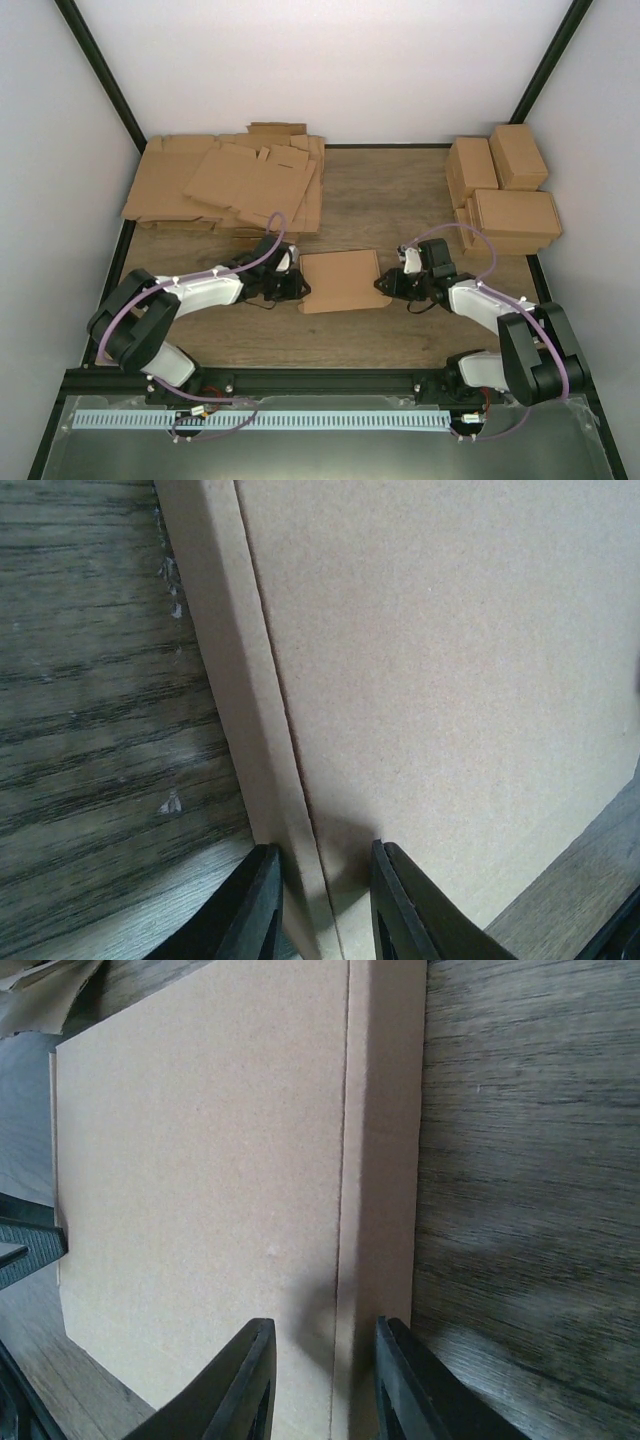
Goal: Fold the paper box
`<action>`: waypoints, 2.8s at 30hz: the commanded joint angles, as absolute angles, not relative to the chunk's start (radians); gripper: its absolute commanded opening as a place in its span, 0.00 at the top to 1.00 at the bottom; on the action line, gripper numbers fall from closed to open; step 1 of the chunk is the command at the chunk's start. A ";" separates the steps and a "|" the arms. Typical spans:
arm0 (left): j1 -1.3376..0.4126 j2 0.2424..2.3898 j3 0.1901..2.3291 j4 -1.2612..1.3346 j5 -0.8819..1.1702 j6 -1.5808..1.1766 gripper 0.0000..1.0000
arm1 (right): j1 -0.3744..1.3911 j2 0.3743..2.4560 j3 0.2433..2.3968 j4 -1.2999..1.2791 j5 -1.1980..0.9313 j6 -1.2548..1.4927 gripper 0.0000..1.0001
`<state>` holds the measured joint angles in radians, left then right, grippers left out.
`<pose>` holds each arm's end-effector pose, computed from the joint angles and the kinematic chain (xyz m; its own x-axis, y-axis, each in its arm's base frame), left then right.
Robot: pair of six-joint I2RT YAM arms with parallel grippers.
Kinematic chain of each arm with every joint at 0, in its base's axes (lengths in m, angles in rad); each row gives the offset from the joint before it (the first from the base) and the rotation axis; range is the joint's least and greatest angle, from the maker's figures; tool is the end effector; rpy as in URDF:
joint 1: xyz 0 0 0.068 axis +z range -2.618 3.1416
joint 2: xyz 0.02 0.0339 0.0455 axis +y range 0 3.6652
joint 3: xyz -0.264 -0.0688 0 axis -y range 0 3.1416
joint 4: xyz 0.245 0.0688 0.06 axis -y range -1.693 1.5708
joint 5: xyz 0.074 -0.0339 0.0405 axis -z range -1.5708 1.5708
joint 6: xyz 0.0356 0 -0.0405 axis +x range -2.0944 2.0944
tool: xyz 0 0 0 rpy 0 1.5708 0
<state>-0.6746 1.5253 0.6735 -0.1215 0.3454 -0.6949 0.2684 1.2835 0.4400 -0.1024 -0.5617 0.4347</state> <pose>0.2072 -0.1812 0.1435 -0.9675 0.0023 -0.2529 0.1523 0.8037 -0.5752 0.2011 0.0750 0.1391 -0.9303 0.1138 -0.3487 -0.1467 0.7558 0.6382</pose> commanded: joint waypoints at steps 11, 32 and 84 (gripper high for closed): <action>-0.712 1.577 0.673 -0.106 0.313 -0.674 0.75 | 0.384 1.345 0.388 -0.021 -0.540 0.512 0.71; -0.722 1.304 0.533 -0.153 0.248 -0.763 0.70 | 0.402 1.219 0.409 -0.054 -0.524 0.512 0.61; -0.833 1.260 0.401 0.145 0.318 -0.978 0.31 | 0.402 1.228 0.360 -0.009 -0.590 0.511 0.08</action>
